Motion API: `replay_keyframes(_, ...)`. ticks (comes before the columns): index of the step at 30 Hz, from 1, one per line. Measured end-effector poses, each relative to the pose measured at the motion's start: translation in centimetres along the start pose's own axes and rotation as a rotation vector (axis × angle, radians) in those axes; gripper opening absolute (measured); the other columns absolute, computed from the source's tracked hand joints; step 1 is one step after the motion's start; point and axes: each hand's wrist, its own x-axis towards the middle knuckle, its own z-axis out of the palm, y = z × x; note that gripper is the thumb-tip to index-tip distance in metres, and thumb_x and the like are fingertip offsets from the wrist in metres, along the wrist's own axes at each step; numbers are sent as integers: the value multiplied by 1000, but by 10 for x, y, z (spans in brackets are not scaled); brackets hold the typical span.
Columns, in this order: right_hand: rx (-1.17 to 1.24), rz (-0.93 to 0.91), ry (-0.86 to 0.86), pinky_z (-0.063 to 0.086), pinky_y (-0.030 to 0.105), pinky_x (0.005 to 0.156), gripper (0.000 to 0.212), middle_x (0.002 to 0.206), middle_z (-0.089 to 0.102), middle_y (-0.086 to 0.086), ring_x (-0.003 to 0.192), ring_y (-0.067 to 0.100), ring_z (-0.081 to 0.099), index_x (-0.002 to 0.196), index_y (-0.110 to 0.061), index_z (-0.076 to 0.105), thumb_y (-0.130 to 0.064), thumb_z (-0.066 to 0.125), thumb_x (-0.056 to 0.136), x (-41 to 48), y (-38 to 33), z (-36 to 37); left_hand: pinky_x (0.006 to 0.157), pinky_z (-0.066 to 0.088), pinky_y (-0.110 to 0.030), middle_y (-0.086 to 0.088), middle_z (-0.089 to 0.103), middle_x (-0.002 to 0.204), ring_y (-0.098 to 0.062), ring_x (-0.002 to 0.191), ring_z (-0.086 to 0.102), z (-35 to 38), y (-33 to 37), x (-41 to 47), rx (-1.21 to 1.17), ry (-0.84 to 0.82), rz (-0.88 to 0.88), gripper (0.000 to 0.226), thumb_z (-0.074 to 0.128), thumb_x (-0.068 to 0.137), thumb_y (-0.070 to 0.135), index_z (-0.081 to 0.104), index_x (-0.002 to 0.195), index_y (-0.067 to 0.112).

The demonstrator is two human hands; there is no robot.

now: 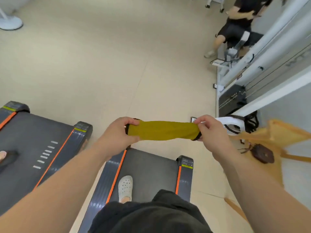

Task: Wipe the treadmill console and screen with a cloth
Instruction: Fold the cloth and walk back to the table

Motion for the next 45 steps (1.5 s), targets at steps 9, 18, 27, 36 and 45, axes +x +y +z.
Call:
replay_keyframes(9,178,189,102,45,28,73,35,103,69,-3,88,14,57,90,-24,73,-2,47,101,82,25,-51,83,41,-19,0,54,122,-16,108,49,53,87,135,465,-70,262,45,54,86,-4,65,121,21)
replay_keyframes(18,299,294,16,43,8,52,36,107,67,5,80,15,64,114,-18,72,-16,87,81,193,68,-128,80,43,-22,5,64,112,-17,99,59,136,162,240,465,2,321,35,53,93,0,67,109,29)
replay_keyframes(27,-219,181,17,36,20,81,38,128,60,4,112,21,56,129,-22,69,-14,72,92,285,107,-177,75,40,-28,-2,61,100,-19,92,56,202,223,340,666,-47,435,24,51,97,8,71,99,20)
replay_keyframes(36,-291,196,214,45,36,67,17,87,66,6,84,29,59,85,-14,75,-14,63,98,384,217,-183,82,39,-19,8,55,101,-2,100,52,290,186,505,582,-275,575,21,59,97,15,66,85,29)
replay_keyframes(45,333,331,334,51,57,97,14,104,72,20,101,43,63,93,-19,76,-31,69,94,438,298,-154,80,38,-39,0,50,77,-20,81,46,376,178,618,24,-414,196,21,54,91,17,61,71,19)
